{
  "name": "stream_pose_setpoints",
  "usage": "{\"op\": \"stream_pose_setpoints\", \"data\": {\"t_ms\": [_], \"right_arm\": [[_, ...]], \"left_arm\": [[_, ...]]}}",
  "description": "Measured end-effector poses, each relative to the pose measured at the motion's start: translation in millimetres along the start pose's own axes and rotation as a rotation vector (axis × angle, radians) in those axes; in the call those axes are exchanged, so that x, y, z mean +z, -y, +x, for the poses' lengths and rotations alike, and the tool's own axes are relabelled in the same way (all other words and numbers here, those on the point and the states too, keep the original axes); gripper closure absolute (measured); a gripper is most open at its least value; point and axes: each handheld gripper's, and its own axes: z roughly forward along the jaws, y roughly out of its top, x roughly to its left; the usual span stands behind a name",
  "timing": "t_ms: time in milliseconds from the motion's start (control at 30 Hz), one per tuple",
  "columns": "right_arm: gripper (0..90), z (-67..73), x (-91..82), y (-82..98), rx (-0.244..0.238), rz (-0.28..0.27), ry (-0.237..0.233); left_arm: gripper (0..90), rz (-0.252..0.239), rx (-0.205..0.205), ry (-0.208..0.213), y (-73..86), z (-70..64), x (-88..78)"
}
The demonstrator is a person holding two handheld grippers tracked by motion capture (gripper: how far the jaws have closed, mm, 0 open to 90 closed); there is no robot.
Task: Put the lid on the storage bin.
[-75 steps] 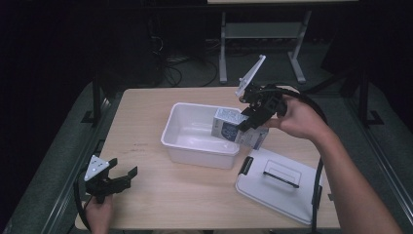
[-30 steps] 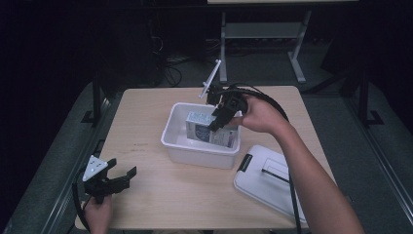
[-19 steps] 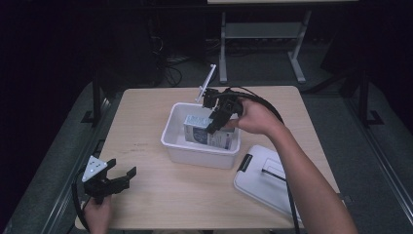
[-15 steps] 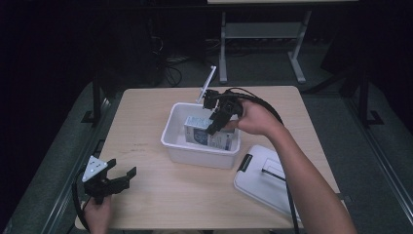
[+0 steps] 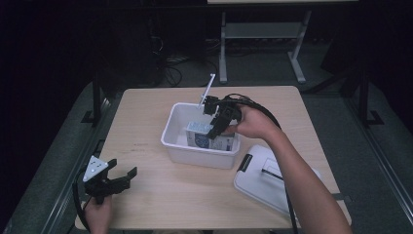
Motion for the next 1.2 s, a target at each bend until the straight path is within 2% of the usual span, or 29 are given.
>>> {"op": "stream_pose_setpoints", "data": {"t_ms": [1200], "right_arm": [[55.1,-8.3,51.9,13.9,0.015,0.024,-0.055]], "left_arm": [[14.9,0.005,0.007,-0.003,0.1,1.0,-1.6]]}}
